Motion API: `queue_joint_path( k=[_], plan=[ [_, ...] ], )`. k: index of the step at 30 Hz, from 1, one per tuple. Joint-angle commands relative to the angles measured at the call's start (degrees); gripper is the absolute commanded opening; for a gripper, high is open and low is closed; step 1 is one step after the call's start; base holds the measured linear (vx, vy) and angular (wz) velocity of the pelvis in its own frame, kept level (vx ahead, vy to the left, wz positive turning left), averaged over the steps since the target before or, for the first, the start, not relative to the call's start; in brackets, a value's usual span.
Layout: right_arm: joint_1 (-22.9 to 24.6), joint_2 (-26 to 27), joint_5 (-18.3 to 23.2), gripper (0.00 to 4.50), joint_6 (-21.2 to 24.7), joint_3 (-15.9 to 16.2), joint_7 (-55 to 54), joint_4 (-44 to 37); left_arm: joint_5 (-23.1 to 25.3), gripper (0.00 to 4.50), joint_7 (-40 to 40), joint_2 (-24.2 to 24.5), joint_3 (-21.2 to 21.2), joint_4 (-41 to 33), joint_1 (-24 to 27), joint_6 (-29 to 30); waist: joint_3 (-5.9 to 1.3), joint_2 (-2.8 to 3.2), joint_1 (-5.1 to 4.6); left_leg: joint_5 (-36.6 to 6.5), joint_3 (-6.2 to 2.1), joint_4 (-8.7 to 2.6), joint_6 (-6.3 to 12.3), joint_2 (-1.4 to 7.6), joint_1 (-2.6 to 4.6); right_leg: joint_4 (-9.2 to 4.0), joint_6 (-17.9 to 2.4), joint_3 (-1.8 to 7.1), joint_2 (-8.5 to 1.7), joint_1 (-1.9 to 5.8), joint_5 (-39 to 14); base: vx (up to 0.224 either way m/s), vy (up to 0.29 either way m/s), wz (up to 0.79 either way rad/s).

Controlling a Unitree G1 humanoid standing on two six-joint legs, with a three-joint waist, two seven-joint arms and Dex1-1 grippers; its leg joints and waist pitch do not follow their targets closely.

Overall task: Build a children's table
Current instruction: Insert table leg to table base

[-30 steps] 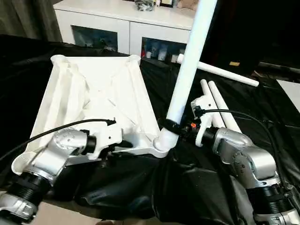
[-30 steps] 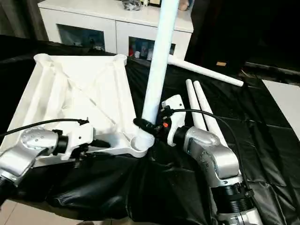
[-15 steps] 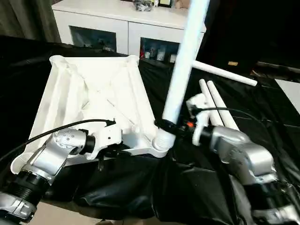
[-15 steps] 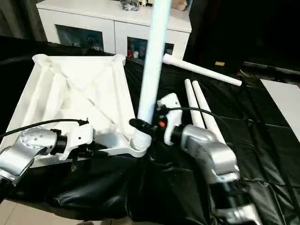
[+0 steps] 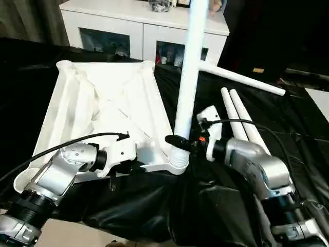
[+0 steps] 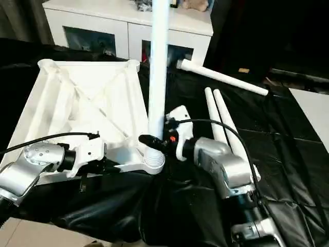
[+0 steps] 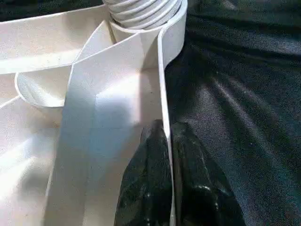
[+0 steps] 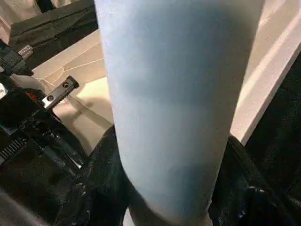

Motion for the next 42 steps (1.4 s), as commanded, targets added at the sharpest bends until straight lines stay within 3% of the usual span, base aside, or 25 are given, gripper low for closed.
queue_joint_path(
  k=[1,8,11,13,15,19,25,29,33,36,42],
  plan=[
    [0.53,0.18,-1.51,1.86,-1.79,-0.57,-0.81,2.15,0.98,0.0,0.16,-0.58,-0.93,-0.59,0.62,-0.3,-3.02,1.15,0.03,-15.33,-0.47,-4.66,-2.32,1.49,0.58,-5.3,-7.92,3.23,-4.56,2.22,-15.45,0.0,0.0,0.0],
    [4.53,2.02,0.46,1.86,-6.09,-4.17,-0.94,4.07,0.62,0.0,0.63,-1.13,-0.3,-0.44,0.41,0.12,-2.92,1.36,0.15,-17.82,-0.6,-4.78,-2.34,1.56,0.73,-5.72,-7.58,3.19,-4.67,2.0,-18.12,0.0,0.0,0.0],
    [7.99,3.99,2.47,1.86,-10.73,-7.1,-1.04,4.87,0.62,0.0,0.82,-1.35,-0.03,-0.34,0.25,0.23,-2.91,1.58,0.18,-18.47,-0.63,-4.85,-2.2,1.57,0.78,-5.76,-7.85,3.18,-4.66,1.94,-17.8,0.0,0.0,0.0],
    [9.57,4.59,2.48,1.86,-13.45,-7.56,-0.9,4.8,0.62,0.0,0.98,-1.41,0.04,-0.34,0.22,0.17,-3.0,1.41,0.24,-18.38,-0.71,-4.9,-2.06,1.58,0.63,-5.7,-7.9,3.15,-4.69,2.1,-17.66,0.0,0.0,0.0],
    [10.54,4.96,2.28,1.86,-15.16,-7.62,-0.86,4.67,0.6,0.0,1.06,-1.45,0.09,-0.33,0.2,0.17,-3.01,1.64,0.37,-18.06,-0.65,-4.89,-1.87,1.6,0.67,-5.65,-8.13,3.19,-4.65,2.04,-16.67,0.0,0.0,0.0],
    [14.61,4.59,-2.93,1.86,-25.47,-4.19,0.27,4.29,0.85,0.0,1.72,-1.59,0.34,-0.24,0.19,-0.05,-2.8,1.67,0.4,-19.33,-0.67,-4.96,-1.79,1.61,0.62,-5.95,-7.57,3.18,-4.7,1.85,-18.84,0.0,0.0,0.0],
    [16.68,4.02,-6.69,1.86,-31.77,-2.45,0.72,6.63,1.09,0.0,2.08,-1.91,0.5,-0.02,0.12,-0.11,-2.65,1.57,0.31,-21.02,-0.82,-5.1,-1.28,1.6,0.73,-6.3,-6.93,3.22,-4.71,1.72,-22.18,0.0,0.0,0.0],
    [16.3,3.39,-7.66,1.86,-30.66,-1.45,0.29,7.6,1.01,0.0,1.92,-1.91,0.47,-0.05,0.15,0.03,-2.51,1.52,0.25,-21.65,-0.87,-5.17,-0.98,1.57,0.75,-6.51,-6.54,3.22,-4.67,1.66,-23.78,0.0,0.0,0.0],
    [13.24,2.4,-7.69,1.86,-24.98,-0.11,0.62,8.98,0.89,0.0,1.63,-1.7,0.52,-0.24,0.3,0.03,-2.31,1.49,-0.11,-23.69,-1.09,-5.29,-1.16,1.54,0.96,-6.82,-5.93,3.14,-4.72,1.54,-27.19,0.0,0.0,0.0],
    [11.9,2.09,-7.65,1.86,-23.63,0.24,1.5,9.28,0.77,0.0,1.41,-1.62,0.56,-0.37,0.36,0.13,-2.35,1.47,-0.34,-24.3,-1.23,-5.23,-1.27,1.55,1.11,-7.09,-5.23,3.06,-4.87,1.39,-29.43,0.0,0.0,0.0],
    [6.94,0.84,-8.05,1.86,-17.42,1.82,2.44,10.86,0.74,0.0,1.36,-1.55,0.6,-0.43,0.36,0.12,-2.4,1.52,-0.51,-24.58,-1.22,-5.37,-1.57,1.64,1.22,-6.89,-6.04,3.05,-4.69,1.34,-27.03,0.0,0.0,0.0]
  ],
)
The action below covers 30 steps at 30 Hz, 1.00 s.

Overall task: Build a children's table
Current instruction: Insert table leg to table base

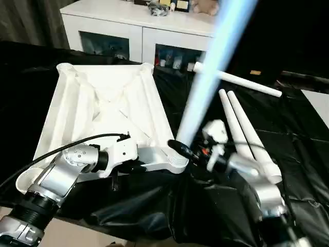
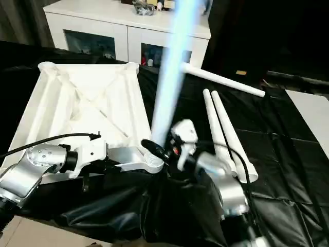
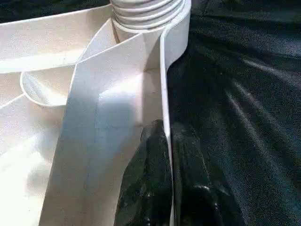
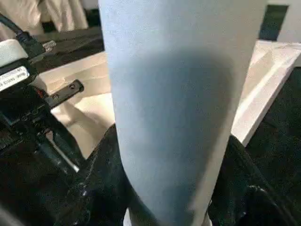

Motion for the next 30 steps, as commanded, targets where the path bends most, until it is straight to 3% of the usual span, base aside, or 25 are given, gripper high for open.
queue_joint_path(
  k=[1,4,8,14,17,18,19,20,22,23,24,26,28,29,30],
  plan=[
    [0.1,-2.08,-2.47,1.86,6.77,2.2,-0.11,4.8,-0.26,0.0,-0.64,-0.31,0.18,-1.04,-0.04,-0.67,-2.19,1.45,-0.24,-24.54,-1.17,-5.35,-1.65,1.6,0.69,-6.48,-6.27,3.09,-4.68,0.89,-27.07,0.0,0.0,0.0],
    [-0.77,-2.85,-3.92,1.86,8.11,3.41,0.1,5.45,0.17,0.0,0.09,-0.27,0.35,-0.91,-0.07,-1.02,-2.19,1.43,-0.17,-24.71,-1.14,-5.28,-1.71,1.6,0.77,-6.72,-5.69,3.12,-4.84,0.75,-28.37,0.0,0.0,0.0],
    [-0.36,-2.14,-3.65,1.86,7.62,2.48,-0.45,5.92,0.52,0.0,1.32,-0.51,0.93,-0.4,-0.06,-1.26,-2.07,1.1,-0.19,-25.79,-1.24,-5.25,-1.73,1.59,0.93,-7.06,-4.82,3.0,-4.93,0.45,-31.02,0.0,0.0,0.0],
    [0.86,-2.32,-3.82,1.85,8.53,2.46,-1.79,6.56,-0.22,0.0,2.07,-0.71,1.98,-0.62,0.63,-0.32,-2.27,1.29,-0.18,-25.58,-1.31,-5.58,-1.69,1.68,0.91,-7.15,-4.88,2.9,-4.9,0.67,-29.4,0.0,0.0,0.0],
    [0.52,-1.56,-4.5,1.85,7.03,1.43,-4.54,7.81,-0.5,0.0,4.98,-1.78,3.37,-0.39,0.82,0.85,-1.89,1.43,-0.29,-26.88,-1.26,-5.65,-1.79,1.59,1.08,-7.31,-4.97,2.88,-4.84,0.38,-30.63,0.0,0.0,0.0],
    [0.22,-0.78,-4.93,1.85,6.09,0.49,-6.92,9.03,-0.24,0.0,6.91,-2.43,3.96,0.06,0.84,1.65,-1.68,1.72,-0.39,-29.21,-1.4,-5.48,-2.03,1.4,1.55,-7.88,-3.96,2.64,-4.98,0.07,-34.86,0.0,0.0,0.0],
    [0.02,-0.22,-5.25,1.85,5.46,-0.15,-8.58,9.87,-0.05,0.0,8.2,-2.85,4.35,0.37,0.88,2.15,-1.56,1.52,-0.71,-31.0,-1.57,-5.19,-2.08,1.1,2.02,-8.75,-2.31,1.99,-5.1,-0.1,-39.82,0.0,0.0,0.0],
    [0.02,-0.22,-5.25,1.85,5.46,-0.15,-8.58,9.87,-0.05,0.0,8.2,-2.85,4.35,0.37,0.88,2.15,-1.67,1.6,-0.77,-30.98,-1.74,-5.21,-2.1,1.09,2.04,-8.97,-1.76,1.78,-5.28,0.14,-40.84,0.0,0.0,0.0],
    [-2.2,2.62,-7.18,1.85,3.05,-2.62,-18.12,14.67,0.15,0.0,13.03,-5.49,5.72,2.1,0.11,5.28,-1.93,1.85,-1.3,-30.81,-2.22,-5.88,-2.15,1.34,1.53,-9.0,-1.65,1.12,-5.26,1.08,-38.12,0.0,0.0,0.0],
    [-2.2,2.62,-7.18,1.85,3.05,-2.62,-18.12,14.67,0.15,0.0,13.03,-5.49,5.72,2.1,0.11,5.28,-1.93,1.85,-1.3,-30.81,-2.22,-5.88,-2.15,1.34,1.53,-9.0,-1.65,1.12,-5.26,1.08,-38.12,0.0,0.0,0.0],
    [-3.99,4.36,-8.13,1.85,2.1,-3.98,-24.19,17.82,0.59,0.0,15.33,-7.13,5.85,2.38,-0.79,8.41,-1.93,2.25,-1.71,-30.84,-2.45,-6.35,-2.53,1.48,1.37,-8.92,-2.6,0.7,-5.31,1.48,-35.68,-0.047,0.041,-0.21],
    [-5.54,5.52,-8.96,1.85,1.63,-4.4,-28.23,20.16,1.18,0.0,17.8,-8.99,5.92,2.3,-1.77,11.21,-1.88,2.52,-2.35,-32.15,-2.55,-6.33,-2.49,1.48,1.82,-9.23,-3.22,0.01,-5.35,1.68,-34.51,0.0,0.0,0.0],
    [-9.43,8.87,-9.74,1.85,1.17,-5.5,-36.31,25.41,1.88,0.0,23.03,-14.56,5.71,2.02,-4.44,17.5,-1.27,2.73,-3.02,-36.02,-2.58,-6.22,-2.42,1.51,2.85,-10.24,-2.64,-1.07,-5.12,1.08,-35.69,0.0,0.0,0.0],
    [-9.53,8.98,-9.72,1.85,1.18,-5.55,-36.49,25.54,1.89,0.0,23.19,-14.72,5.7,2.04,-4.53,17.65,-1.19,2.91,-3.12,-37.3,-2.72,-6.09,-2.41,1.38,3.27,-10.61,-2.21,-1.66,-4.89,0.94,-36.12,-0.052,0.025,-0.01],
    [-11.42,10.9,-9.45,1.85,1.4,-6.14,-39.68,28.01,2.55,0.0,26.25,-17.98,5.31,2.63,-6.3,20.3,-1.17,2.58,-3.46,-38.66,-2.56,-5.93,-1.94,1.5,3.88,-11.33,-1.47,-2.61,-4.75,1.04,-35.9,0.0,0.0,0.0]
  ],
)
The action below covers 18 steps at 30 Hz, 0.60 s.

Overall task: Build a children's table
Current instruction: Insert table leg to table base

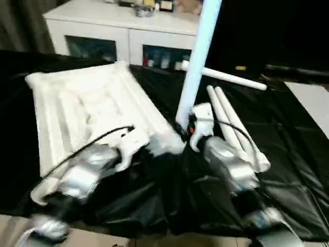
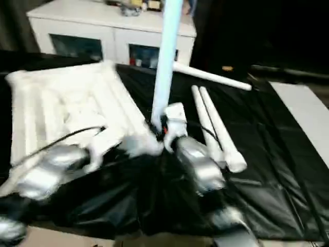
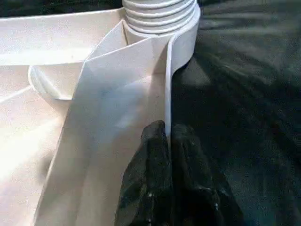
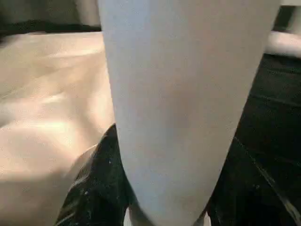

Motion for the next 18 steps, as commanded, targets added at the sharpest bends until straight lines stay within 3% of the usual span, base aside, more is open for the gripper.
queue_joint_path(
  k=[1,2,3,4,5,6,7,8,9,10,11,12,13,15,18],
  plan=[
    [2.01,-0.61,-2.38,1.85,3.48,-2.33,-5.93,8.26,-0.11,0.0,4.72,-2.1,2.36,-0.69,-2.92,1.98,-1.52,1.41,-0.96,-41.66,-1.43,-5.69,-1.98,2.25,2.16,-5.85,-1.27,-0.38,-3.54,0.76,-31.89,0.0,0.0,0.0],
    [1.4,-0.15,-2.36,1.85,3.45,-2.25,-6.51,9.17,0.19,0.0,5.6,-3.14,2.15,-0.39,-3.49,2.77,-1.45,1.61,-0.79,-44.28,-1.5,-7.32,-1.95,3.18,0.98,-3.88,-1.61,-0.26,-3.21,2.14,-28.85,0.0,0.0,0.0],
    [0.26,1.01,-2.38,1.85,3.36,-2.43,-8.78,10.76,0.69,0.0,7.72,-5.65,1.86,0.13,-4.7,4.49,-1.73,1.8,-0.16,-45.29,-1.72,-8.93,-2.04,4.27,-1.07,0.86,-2.56,1.26,-3.43,4.24,-22.43,0.0,0.0,0.0],
    [-0.64,1.94,-2.28,1.85,2.84,-2.82,-10.29,12.23,1.34,0.0,9.19,-7.33,1.38,0.41,-5.48,5.55,-1.79,0.35,2.52,-46.09,1.86,-11.58,-1.22,3.95,-1.38,6.23,-3.03,3.96,-2.15,3.13,-16.12,0.0,0.0,0.0],
    [-0.97,2.27,-2.24,1.85,2.65,-2.96,-10.83,12.75,1.57,0.0,9.71,-7.93,1.21,0.51,-5.76,5.93,-2.0,-2.05,1.8,-39.99,1.95,-6.71,-1.5,1.81,2.11,0.32,-1.7,5.9,-3.51,-1.37,-29.53,0.063,-0.115,0.29],
    [-2.25,3.6,-1.81,1.85,1.76,-4.06,-14.21,15.07,2.32,0.0,11.78,-10.68,0.43,0.9,-6.81,7.11,-1.26,-2.85,2.06,-23.26,2.1,4.5,0.14,-1.34,6.26,-9.04,2.03,6.09,-8.13,-7.5,-60.03,0.09,-0.085,-0.07],
    [-4.26,5.39,-0.76,1.85,-0.16,-6.04,-19.1,18.96,2.85,0.0,15.04,-14.4,0.01,1.45,-8.02,8.34,-1.71,-2.47,2.1,-13.68,0.01,2.1,1.08,-0.36,0.55,-6.77,1.97,7.34,-10.36,-0.78,-59.64,0.09,-0.085,-0.07],
    [-4.86,5.81,-0.54,1.85,-0.8,-6.72,-20.29,20.13,2.84,0.0,15.96,-15.29,0.2,1.55,-8.26,8.7,-2.52,-1.99,2.71,-12.25,-0.25,-0.82,0.13,0.16,-0.92,-4.81,1.93,6.01,-8.53,0.98,-52.36,0.069,0.025,-0.29],
    [-5.12,5.99,-0.44,1.85,-1.08,-7.02,-20.8,20.64,2.84,0.0,16.36,-15.67,0.29,1.6,-8.37,8.85,-3.0,-0.9,2.13,-17.63,-0.67,-3.11,-2.24,1.15,-0.28,-3.31,0.66,3.94,-5.28,-0.1,-38.31,0.064,0.037,-0.04],
    [-6.47,6.77,0.14,1.85,-2.81,-8.43,-22.42,22.73,3.35,0.0,18.4,-16.7,0.61,2.54,-9.01,8.66,-3.36,-0.28,1.86,-19.41,-0.87,-3.79,-3.16,1.62,0.16,-2.06,-2.45,4.21,-4.53,-0.4,-23.39,0.064,0.037,-0.04],
    [-6.63,6.84,0.18,1.85,-3.0,-8.6,-22.51,22.96,3.39,0.0,18.66,-16.78,0.68,2.63,-9.08,8.68,-3.14,-0.4,1.75,-19.88,-0.77,-4.05,-2.99,1.6,-0.04,-1.85,-3.83,4.36,-4.33,-0.39,-19.2,0.0,0.0,0.0],
    [-7.5,7.13,0.21,1.85,-3.98,-9.28,-23.01,24.08,3.39,0.0,19.9,-17.06,1.22,3.27,-9.5,8.79,-2.91,-0.98,1.58,-20.9,-0.39,-4.28,-2.55,1.39,-0.5,-1.66,-5.28,4.46,-4.26,-0.07,-17.01,0.0,0.0,0.0],
    [-7.84,7.26,0.36,1.85,-4.32,-9.51,-22.74,24.33,3.24,0.0,19.9,-16.85,1.45,3.43,-9.65,8.9,-2.77,-1.01,1.67,-23.18,-0.05,-4.13,-1.94,1.08,-0.07,-2.27,-5.07,4.52,-4.38,-0.47,-21.2,0.0,0.0,0.0],
    [-8.4,7.52,0.49,1.85,-4.78,-9.78,-21.64,24.75,3.33,0.0,19.24,-15.69,1.92,3.64,-9.9,8.8,-2.75,-1.07,1.46,-25.04,-0.1,-4.1,-1.64,0.98,-0.15,-2.81,-4.26,4.58,-4.8,-0.58,-25.72,0.0,0.0,0.0],
    [-9.08,7.56,-0.05,1.85,-5.54,-9.47,-20.48,25.7,3.96,0.0,18.49,-14.78,2.46,3.82,-10.03,8.66,-3.1,-0.91,1.4,-21.97,-0.12,-4.26,-1.44,1.11,-0.63,-2.6,-4.14,4.67,-4.95,-0.25,-22.46,0.0,0.0,0.0]
  ],
)
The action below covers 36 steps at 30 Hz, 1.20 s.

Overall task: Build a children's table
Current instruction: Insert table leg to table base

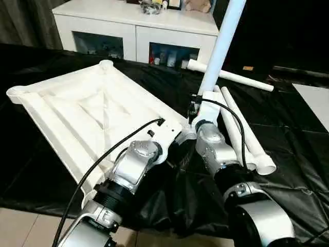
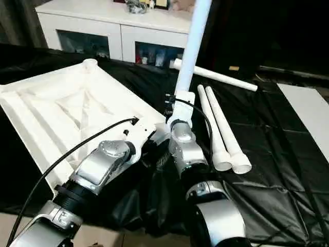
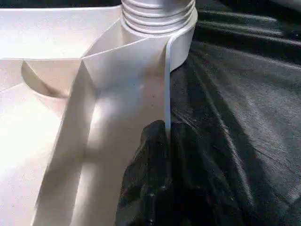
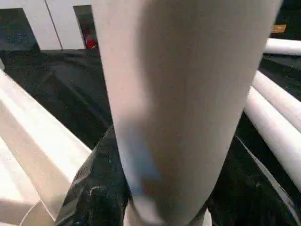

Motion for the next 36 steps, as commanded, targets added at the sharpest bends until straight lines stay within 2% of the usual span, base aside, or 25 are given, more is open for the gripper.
queue_joint_path(
  k=[1,3,4,6,7,8,9,10,11,12,13,15,16,17,18,20,21,22,23,24,27,29,32,35,36],
  plan=[
    [2.81,1.55,0.37,1.85,2.05,0.17,1.76,7.07,1.04,0.0,1.52,0.5,2.51,-0.88,-3.38,-2.15,-2.89,0.81,-0.39,-19.92,-0.73,-5.48,-1.09,2.08,-0.11,-5.65,-4.96,3.21,-3.54,0.86,-21.42,0.0,0.0,0.0],
    [2.21,2.0,1.15,1.85,0.95,-0.32,5.0,7.5,1.22,0.0,1.36,1.01,2.47,-1.12,-3.24,-2.04,-2.93,0.93,-0.62,-18.55,-0.66,-5.41,-1.0,2.08,-0.48,-5.4,-5.82,3.21,-3.61,1.1,-19.66,0.0,0.0,0.0],
    [1.73,2.25,1.35,1.85,-1.01,-0.46,7.73,7.51,1.23,0.0,1.07,1.59,2.04,-1.14,-3.14,-2.19,-2.94,0.79,-0.76,-18.17,-0.66,-5.4,-0.53,2.11,-0.88,-5.48,-5.71,3.12,-3.67,1.31,-20.46,0.0,0.0,0.0],
    [1.47,2.34,1.46,2.55,-2.39,-0.69,9.09,7.16,1.26,0.0,0.73,2.24,1.75,-1.25,-2.92,-2.65,-3.21,0.81,-0.78,-15.92,-0.61,-5.28,-0.28,2.21,-1.06,-5.2,-6.34,3.25,-3.79,1.45,-18.0,0.0,0.0,0.0],
    [1.43,2.35,1.7,2.55,-2.64,-0.9,9.51,6.8,1.27,0.0,0.58,2.51,1.72,-1.29,-2.82,-2.93,-3.32,0.81,-0.93,-13.59,-0.67,-5.31,-0.1,2.3,-1.44,-4.71,-7.01,3.18,-3.67,1.86,-14.93,0.0,0.0,0.0],
    [1.54,2.07,1.8,2.55,-3.02,-0.83,10.58,5.89,1.2,0.0,0.09,3.18,1.56,-1.75,-2.51,-3.27,-3.36,0.86,-1.06,-12.92,-0.6,-5.27,0.01,2.3,-1.47,-4.55,-7.45,3.18,-3.55,1.84,-13.55,0.0,0.0,0.0],
    [1.65,1.81,1.92,2.61,-3.25,-0.74,11.5,5.09,1.14,0.0,-0.35,3.75,1.41,-2.15,-2.27,-3.55,-3.59,0.96,-1.14,-10.97,-0.47,-5.03,0.24,2.26,-1.51,-4.25,-8.58,3.26,-3.6,1.97,-10.16,0.0,0.0,0.0],
    [1.97,1.43,2.54,2.75,-3.1,-0.86,12.95,3.64,1.1,0.0,-1.25,4.57,1.13,-2.71,-1.95,-4.06,-4.11,0.81,-0.98,-6.96,-0.38,-4.58,0.87,2.26,-1.68,-3.42,-9.77,3.25,-3.67,2.46,-4.34,0.0,0.0,0.0],
    [2.41,0.91,2.86,2.89,-3.09,-0.75,14.27,2.05,1.05,0.0,-2.14,5.45,0.87,-3.49,-1.5,-4.22,-4.17,0.78,-1.04,-4.86,-0.32,-4.43,1.5,2.22,-1.7,-3.0,-10.4,3.25,-3.44,2.51,-1.2,0.0,0.0,0.0],
    [3.39,0.04,3.66,2.89,-2.4,-0.67,17.01,-1.13,0.89,0.0,-3.65,6.85,0.61,-4.88,-0.65,-4.45,-4.24,1.05,-1.07,-1.79,-0.06,-4.12,3.0,2.01,-1.6,-2.55,-11.86,3.22,-3.13,2.35,4.08,0.0,0.0,0.0],
    [3.85,-0.28,4.01,3.0,-1.92,-0.64,18.25,-2.49,0.79,0.0,-4.2,7.36,0.56,-5.44,-0.29,-4.52,-4.23,1.14,-0.99,-0.27,0.01,-4.05,4.4,2.04,-1.72,-2.35,-13.0,3.24,-3.2,2.57,7.21,0.0,0.0,0.0],
    [4.77,-1.09,4.04,3.0,-1.23,-0.44,19.55,-4.84,0.76,0.0,-5.45,8.47,0.1,-6.41,0.3,-4.84,-4.39,1.28,-1.03,1.49,0.23,-3.75,5.67,2.0,-1.45,-2.15,-14.72,3.26,-3.03,2.44,10.72,0.0,0.0,0.0],
    [5.54,-1.87,4.07,3.19,-0.89,-0.25,21.2,-6.69,0.62,0.0,-6.54,9.37,-0.37,-7.18,0.77,-5.46,-4.51,1.11,-0.92,3.14,0.28,-3.53,6.75,1.87,-1.53,-1.82,-15.75,3.31,-2.95,2.64,13.35,0.0,0.0,0.0],
    [5.94,-2.18,4.16,3.19,-0.73,-0.14,22.07,-7.58,0.5,0.0,-6.96,9.72,-0.5,-7.61,1.04,-5.67,-4.51,1.5,-0.88,3.49,0.24,-3.54,7.11,1.97,-1.6,-1.7,-16.16,3.26,-2.99,2.63,13.87,0.0,0.0,0.0],
    [6.45,-2.62,4.41,3.34,-0.35,-0.25,22.38,-8.83,0.56,0.0,-7.46,10.18,-0.81,-8.11,1.3,-6.06,-4.28,1.34,-0.92,2.32,0.44,-3.6,7.44,2.09,-1.47,-2.0,-16.53,3.22,-2.99,2.4,12.32,0.0,0.0,0.0],
    [7.07,-3.26,4.31,3.48,-0.43,-0.11,23.18,-10.2,0.69,0.0,-7.79,10.46,-0.91,-8.56,1.63,-6.21,-4.05,1.42,-0.73,-1.1,0.61,-3.92,6.44,2.39,-1.21,-2.42,-16.35,3.28,-3.15,2.27,7.02,0.0,0.0,0.0],
    [7.48,-3.6,4.09,3.48,-0.8,0.03,23.59,-11.0,0.65,0.0,-8.07,10.62,-1.03,-8.78,1.81,-6.45,-3.91,1.8,-0.67,-3.36,0.76,-4.05,5.19,2.43,-1.06,-2.67,-15.94,3.31,-3.09,2.12,3.71,0.0,0.0,0.0],
    [7.85,-3.79,4.22,3.58,-0.83,0.19,24.51,-11.74,0.56,0.0,-8.22,10.65,-1.08,-8.98,1.96,-6.41,-3.8,1.57,-0.61,-5.32,0.94,-4.18,3.95,2.53,-0.93,-2.98,-15.3,3.38,-3.04,2.04,1.35,0.0,0.0,0.0],
    [8.84,-3.94,4.78,3.33,-0.37,0.24,25.96,-13.68,0.41,0.0,-8.47,10.78,-1.19,-9.46,2.2,-6.25,-3.82,1.58,-0.53,-5.62,0.9,-4.22,3.43,2.54,-0.97,-2.95,-14.95,3.39,-3.05,2.11,0.79,0.0,0.0,0.0],
    [8.92,-3.95,4.84,3.21,-0.32,0.24,26.08,-13.84,0.39,0.0,-8.49,10.79,-1.2,-9.51,2.22,-6.24,-3.78,1.59,-0.36,-5.81,0.96,-4.23,2.92,2.55,-0.96,-3.02,-14.31,3.48,-3.05,2.06,0.62,0.0,0.0,0.0],
    [9.97,-4.14,4.67,3.16,0.23,0.25,26.46,-15.58,0.27,0.0,-8.93,11.04,-1.37,-10.0,2.41,-6.36,-3.88,1.62,-0.31,-4.58,0.92,-4.2,2.31,2.47,-1.05,-2.76,-14.09,3.48,-2.92,2.08,2.18,0.0,0.0,0.0],
    [10.53,-4.26,4.68,2.73,0.36,0.22,26.89,-16.19,0.17,0.0,-9.27,11.13,-1.48,-10.32,2.55,-6.46,-3.94,1.6,-0.34,-3.81,0.92,-4.14,2.48,2.38,-1.1,-2.65,-14.29,3.46,-2.88,2.14,3.35,0.0,0.0,0.0],
    [10.97,-4.26,4.85,2.66,0.2,0.07,27.33,-16.88,0.11,0.0,-9.65,11.32,-1.57,-10.6,2.69,-6.58,-4.01,1.59,-0.26,-3.24,0.91,-4.06,2.87,2.4,-1.09,-2.55,-14.43,3.45,-2.92,2.22,4.29,0.0,0.0,0.0],
    [11.22,-4.18,4.96,2.28,0.66,0.0,27.82,-17.54,0.2,0.0,-10.18,11.72,-1.69,-10.87,2.93,-6.89,-4.01,1.53,-0.25,-2.62,0.94,-3.99,3.14,2.3,-1.12,-2.51,-14.63,3.44,-2.88,2.21,4.52,0.0,0.0,0.0],
    [11.35,-4.12,4.93,2.28,0.88,0.04,28.03,-17.91,0.35,0.0,-10.49,12.02,-1.88,-11.11,3.06,-6.98,-4.03,1.51,-0.24,-2.59,0.93,-3.96,3.27,2.3,-1.13,-2.48,-14.57,3.43,-2.86,2.25,4.58,0.0,0.0,0.0]
  ],
)
